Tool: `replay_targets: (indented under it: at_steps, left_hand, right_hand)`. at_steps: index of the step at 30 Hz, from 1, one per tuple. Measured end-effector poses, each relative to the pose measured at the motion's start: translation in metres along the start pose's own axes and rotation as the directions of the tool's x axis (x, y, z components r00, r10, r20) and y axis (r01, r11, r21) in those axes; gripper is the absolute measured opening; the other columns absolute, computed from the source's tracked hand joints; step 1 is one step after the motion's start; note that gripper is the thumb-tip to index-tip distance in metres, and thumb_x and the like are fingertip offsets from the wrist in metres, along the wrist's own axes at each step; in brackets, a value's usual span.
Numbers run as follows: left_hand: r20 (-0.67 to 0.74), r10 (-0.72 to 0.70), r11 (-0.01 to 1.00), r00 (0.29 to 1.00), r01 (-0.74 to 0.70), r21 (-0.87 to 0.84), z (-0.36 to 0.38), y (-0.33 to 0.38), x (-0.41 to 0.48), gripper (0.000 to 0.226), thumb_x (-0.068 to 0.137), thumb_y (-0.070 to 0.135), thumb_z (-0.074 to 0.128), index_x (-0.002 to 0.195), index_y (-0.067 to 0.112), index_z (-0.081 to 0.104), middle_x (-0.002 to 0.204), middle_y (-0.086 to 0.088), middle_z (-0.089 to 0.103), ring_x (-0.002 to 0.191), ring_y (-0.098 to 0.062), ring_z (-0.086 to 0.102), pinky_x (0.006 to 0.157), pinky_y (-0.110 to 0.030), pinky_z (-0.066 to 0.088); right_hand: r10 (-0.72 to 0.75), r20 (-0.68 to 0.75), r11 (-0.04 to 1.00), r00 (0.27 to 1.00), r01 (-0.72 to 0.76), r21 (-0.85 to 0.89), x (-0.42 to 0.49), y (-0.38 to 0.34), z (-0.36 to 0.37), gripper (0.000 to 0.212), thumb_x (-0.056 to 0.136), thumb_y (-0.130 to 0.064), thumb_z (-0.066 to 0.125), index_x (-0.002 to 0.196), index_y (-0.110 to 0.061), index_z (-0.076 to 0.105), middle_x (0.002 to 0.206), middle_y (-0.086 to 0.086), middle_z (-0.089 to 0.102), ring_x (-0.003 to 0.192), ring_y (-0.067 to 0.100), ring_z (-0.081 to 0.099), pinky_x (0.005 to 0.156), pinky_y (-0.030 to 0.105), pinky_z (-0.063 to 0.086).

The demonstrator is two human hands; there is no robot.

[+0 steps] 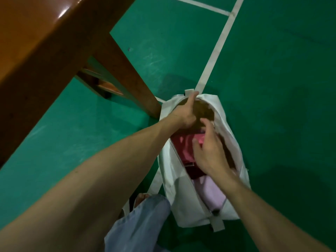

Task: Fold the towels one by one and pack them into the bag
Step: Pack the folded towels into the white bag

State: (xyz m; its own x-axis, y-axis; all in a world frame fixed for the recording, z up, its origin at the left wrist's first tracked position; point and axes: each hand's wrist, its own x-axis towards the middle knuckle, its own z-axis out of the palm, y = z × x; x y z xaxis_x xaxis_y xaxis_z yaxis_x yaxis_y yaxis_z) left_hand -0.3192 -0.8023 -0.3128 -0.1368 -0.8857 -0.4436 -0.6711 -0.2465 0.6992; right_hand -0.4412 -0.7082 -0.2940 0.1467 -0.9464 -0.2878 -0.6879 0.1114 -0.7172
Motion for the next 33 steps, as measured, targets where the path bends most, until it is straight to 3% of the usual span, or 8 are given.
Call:
replay_targets:
  at_steps: [3, 7, 13, 15, 18, 22, 26, 33]
  left_hand:
    - [0.089, 0.009, 0.993, 0.996, -0.02, 0.119, 0.006, 0.006, 0.004, 0.092, 0.083, -0.003, 0.047, 0.153, 0.032, 0.0, 0.124, -0.026, 0.057, 0.104, -0.033, 0.056, 0.092, -0.033, 0.042]
    - [0.163, 0.065, 0.96, 0.985, -0.106, 0.257, 0.005, 0.006, 0.008, 0.09, 0.084, 0.0, 0.051, 0.152, 0.033, 0.003, 0.129, -0.023, 0.053, 0.109, -0.037, 0.055, 0.098, -0.042, 0.043]
    - [0.253, 0.165, 0.854, 0.953, -0.267, 0.447, -0.009, -0.005, 0.008, 0.09, 0.084, -0.005, 0.046, 0.151, 0.04, 0.006, 0.121, -0.019, 0.056, 0.102, -0.034, 0.056, 0.09, -0.046, 0.049]
    - [0.299, 0.167, 0.806, 0.94, -0.304, 0.507, -0.011, -0.008, 0.007, 0.093, 0.085, -0.005, 0.042, 0.149, 0.048, 0.0, 0.125, -0.017, 0.054, 0.108, -0.034, 0.053, 0.091, -0.045, 0.048]
    - [0.289, 0.193, 0.749, 0.938, -0.331, 0.574, -0.013, -0.011, 0.007, 0.1, 0.084, -0.006, 0.04, 0.144, 0.057, -0.008, 0.154, -0.014, 0.027, 0.136, -0.041, 0.031, 0.105, -0.05, 0.039]
    - [0.291, 0.24, 0.719, 0.926, -0.371, 0.588, -0.015, -0.014, 0.008, 0.109, 0.081, -0.007, 0.05, 0.143, 0.057, -0.013, 0.154, -0.014, 0.026, 0.133, -0.039, 0.037, 0.101, -0.051, 0.044]
    - [0.33, 0.229, 0.717, 0.916, -0.388, 0.58, -0.021, -0.017, 0.009, 0.122, 0.076, 0.02, 0.08, 0.139, 0.061, -0.016, 0.159, -0.012, 0.018, 0.139, -0.036, 0.032, 0.109, -0.055, 0.035]
    - [0.392, 0.246, 0.707, 0.886, -0.441, 0.554, -0.032, -0.018, 0.007, 0.117, 0.073, 0.027, 0.083, 0.139, 0.065, -0.006, 0.157, -0.009, 0.022, 0.142, -0.032, 0.025, 0.114, -0.049, 0.027]
  right_hand:
    - [0.028, -0.163, 0.998, 0.986, -0.02, 0.053, -0.029, 0.013, 0.011, 0.059, 0.097, -0.019, 0.054, 0.149, -0.028, 0.027, 0.146, -0.002, 0.043, 0.132, 0.016, 0.045, 0.107, 0.041, 0.044]
    - [0.128, -0.35, 0.984, 0.928, -0.164, -0.076, -0.055, 0.023, 0.026, 0.072, 0.091, -0.028, 0.064, 0.15, -0.023, 0.023, 0.155, 0.008, 0.029, 0.143, 0.026, 0.027, 0.114, 0.051, 0.031]
    - [0.189, -0.344, 0.974, 0.92, -0.221, -0.054, -0.07, 0.034, 0.037, 0.092, 0.081, -0.033, 0.075, 0.151, -0.026, 0.016, 0.156, 0.007, 0.023, 0.145, 0.025, 0.018, 0.116, 0.034, 0.002]
    - [0.183, -0.376, 0.971, 0.909, -0.227, -0.077, -0.073, 0.035, 0.039, 0.098, 0.076, -0.034, 0.079, 0.149, -0.03, 0.014, 0.156, 0.008, 0.023, 0.144, 0.028, 0.02, 0.117, 0.043, 0.011]
    - [0.231, -0.401, 0.961, 0.886, -0.272, -0.046, -0.081, 0.038, 0.039, 0.102, 0.072, -0.033, 0.082, 0.147, -0.034, 0.014, 0.155, 0.007, 0.024, 0.141, 0.029, 0.024, 0.112, 0.052, 0.023]
    - [0.225, -0.45, 0.966, 0.864, -0.257, -0.011, -0.075, 0.048, 0.03, 0.107, 0.061, -0.024, 0.091, 0.148, -0.021, 0.028, 0.153, 0.01, 0.028, 0.14, 0.029, 0.026, 0.112, 0.046, 0.023]
    - [0.216, -0.438, 0.969, 0.873, -0.247, -0.015, -0.071, 0.05, 0.023, 0.116, 0.053, -0.027, 0.095, 0.148, -0.019, 0.029, 0.153, 0.009, 0.026, 0.141, 0.025, 0.022, 0.113, 0.046, 0.022]
    - [0.238, -0.488, 0.968, 0.84, -0.245, 0.05, -0.069, 0.059, 0.026, 0.105, 0.058, -0.02, 0.093, 0.146, -0.017, 0.036, 0.15, 0.01, 0.035, 0.138, 0.029, 0.031, 0.112, 0.046, 0.027]
